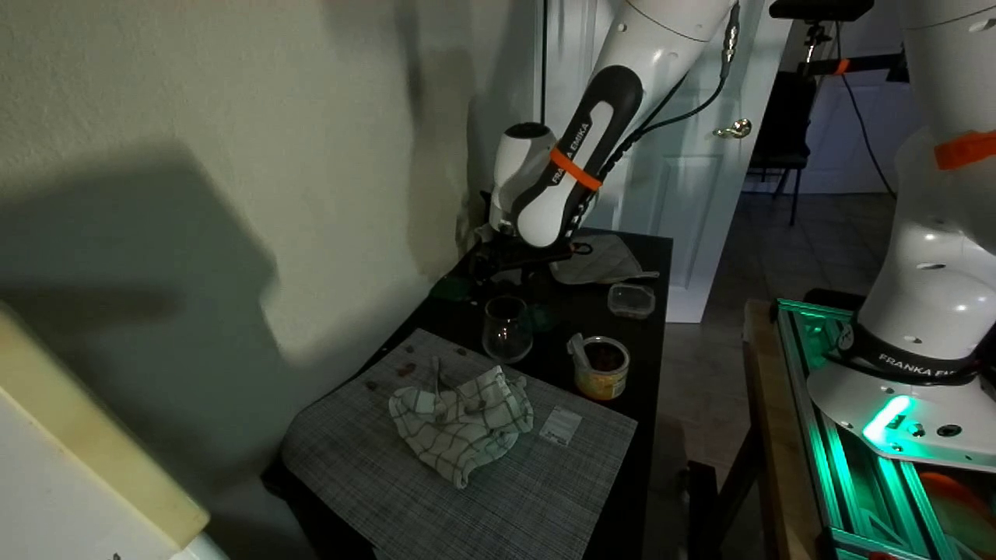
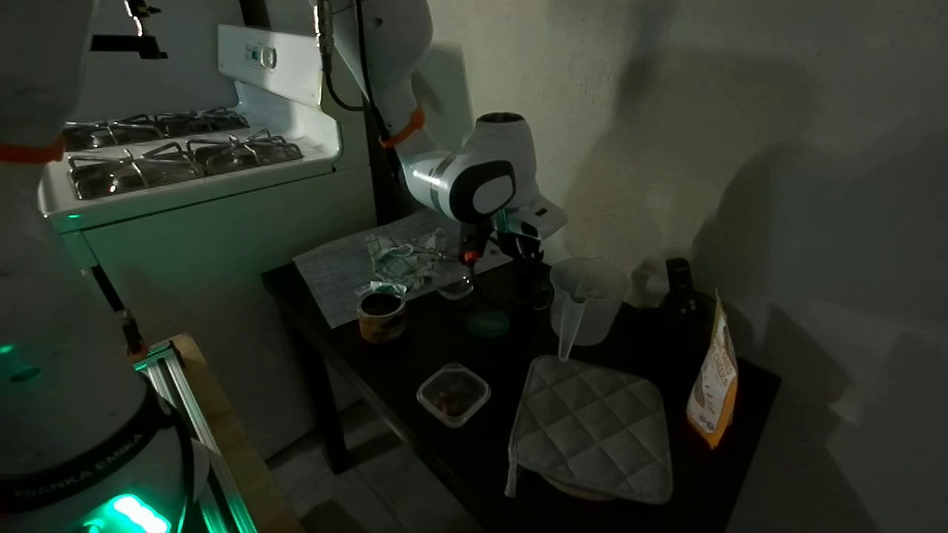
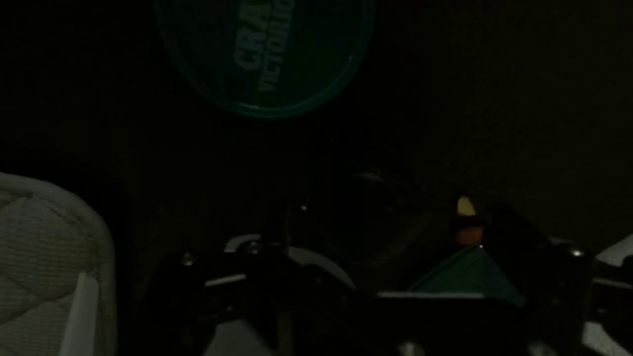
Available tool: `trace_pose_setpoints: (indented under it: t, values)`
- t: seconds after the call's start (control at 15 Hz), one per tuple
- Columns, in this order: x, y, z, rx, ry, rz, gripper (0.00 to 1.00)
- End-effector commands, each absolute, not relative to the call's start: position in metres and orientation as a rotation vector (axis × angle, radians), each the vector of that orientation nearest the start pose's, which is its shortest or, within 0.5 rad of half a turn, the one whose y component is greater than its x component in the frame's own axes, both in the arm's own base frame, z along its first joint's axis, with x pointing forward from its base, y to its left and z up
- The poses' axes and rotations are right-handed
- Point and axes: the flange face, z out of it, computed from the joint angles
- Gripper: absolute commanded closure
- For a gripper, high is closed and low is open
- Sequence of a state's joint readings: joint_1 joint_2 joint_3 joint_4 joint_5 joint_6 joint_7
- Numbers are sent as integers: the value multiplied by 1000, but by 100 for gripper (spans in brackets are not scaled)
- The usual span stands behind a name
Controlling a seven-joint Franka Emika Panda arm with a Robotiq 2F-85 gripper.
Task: Put the black object in the jar
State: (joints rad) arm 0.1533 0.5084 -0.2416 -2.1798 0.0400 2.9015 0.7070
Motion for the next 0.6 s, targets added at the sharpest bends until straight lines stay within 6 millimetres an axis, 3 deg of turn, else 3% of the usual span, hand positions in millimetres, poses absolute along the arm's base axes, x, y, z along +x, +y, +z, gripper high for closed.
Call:
trace_pose_setpoints:
  t: [0.0,0.07,0.2,0.4,0.53]
  values:
    - [584,-52,161,-2867,1312,-424,2]
    - [584,-53,157,-2873,1321,-423,26]
    - [584,-54,153,-2886,1325,-427,30]
    - [584,-51,151,-2909,1315,-424,57]
    - [582,-39,159,-2911,1282,-363,70]
